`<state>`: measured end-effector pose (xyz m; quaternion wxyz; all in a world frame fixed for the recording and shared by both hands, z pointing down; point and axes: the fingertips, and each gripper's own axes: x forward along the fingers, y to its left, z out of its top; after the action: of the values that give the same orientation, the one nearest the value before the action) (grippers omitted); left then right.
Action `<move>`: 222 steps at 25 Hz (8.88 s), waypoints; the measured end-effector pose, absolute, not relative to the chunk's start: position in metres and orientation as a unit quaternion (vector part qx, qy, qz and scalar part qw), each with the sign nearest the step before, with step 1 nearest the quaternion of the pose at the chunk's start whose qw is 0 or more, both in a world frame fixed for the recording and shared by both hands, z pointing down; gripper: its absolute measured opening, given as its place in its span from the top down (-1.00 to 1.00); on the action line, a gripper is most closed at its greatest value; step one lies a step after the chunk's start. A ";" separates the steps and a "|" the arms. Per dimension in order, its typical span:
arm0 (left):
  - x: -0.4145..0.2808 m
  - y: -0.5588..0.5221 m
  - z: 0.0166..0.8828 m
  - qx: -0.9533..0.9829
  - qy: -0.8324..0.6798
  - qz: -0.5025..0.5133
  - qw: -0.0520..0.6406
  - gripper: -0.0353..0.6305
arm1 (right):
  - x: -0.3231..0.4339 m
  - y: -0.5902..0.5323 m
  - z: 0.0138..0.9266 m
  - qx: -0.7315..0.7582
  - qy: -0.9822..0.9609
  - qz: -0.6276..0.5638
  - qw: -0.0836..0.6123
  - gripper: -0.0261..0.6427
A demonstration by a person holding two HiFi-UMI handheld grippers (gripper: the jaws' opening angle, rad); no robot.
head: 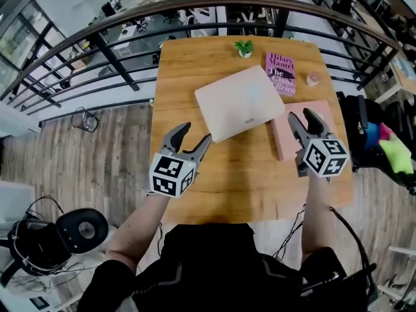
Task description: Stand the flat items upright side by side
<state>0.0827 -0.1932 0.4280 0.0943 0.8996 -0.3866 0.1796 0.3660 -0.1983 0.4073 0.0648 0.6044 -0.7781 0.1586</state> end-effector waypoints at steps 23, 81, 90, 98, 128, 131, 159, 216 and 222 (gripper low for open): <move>0.110 -0.238 0.635 0.851 -0.348 0.341 0.196 -0.09 | 0.400 -0.300 0.588 0.565 -0.759 0.273 0.175 -0.02; 0.105 -0.207 0.697 0.858 -0.194 0.434 0.196 0.00 | 0.183 -0.231 0.391 0.481 -0.821 -0.026 0.308 0.32; 0.108 -0.198 0.695 0.856 -0.120 0.462 0.198 0.00 | 0.177 -0.237 0.393 0.464 -0.818 -0.029 0.339 0.33; 0.101 -0.177 0.664 0.874 -0.122 0.428 0.196 0.00 | 0.139 -0.224 0.390 0.421 -0.836 -0.063 0.347 0.34; -0.097 -0.183 0.404 0.890 -0.413 0.078 0.176 0.00 | 0.122 -0.210 0.421 0.494 -0.846 0.056 0.194 -0.21; -0.115 -0.176 0.393 0.884 -0.430 0.072 0.170 0.00 | 0.124 -0.214 0.445 0.514 -0.832 0.107 0.179 -0.26; -0.235 -0.169 0.380 0.864 -0.478 0.071 0.140 0.00 | 0.042 -0.253 0.513 0.565 -0.773 0.217 0.192 0.02; -0.343 -0.193 0.397 0.851 -0.502 0.085 0.125 0.04 | -0.085 -0.351 0.493 0.597 -0.759 0.199 0.167 -0.23; -0.301 -0.204 0.389 0.876 -0.462 0.068 0.118 0.04 | -0.053 -0.322 0.456 0.604 -0.763 0.185 0.140 -0.23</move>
<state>-0.3014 -0.2039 0.3886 0.1179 0.8763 -0.4622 0.0679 -0.0531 -0.3217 0.4562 0.1396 0.6036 -0.7629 0.1846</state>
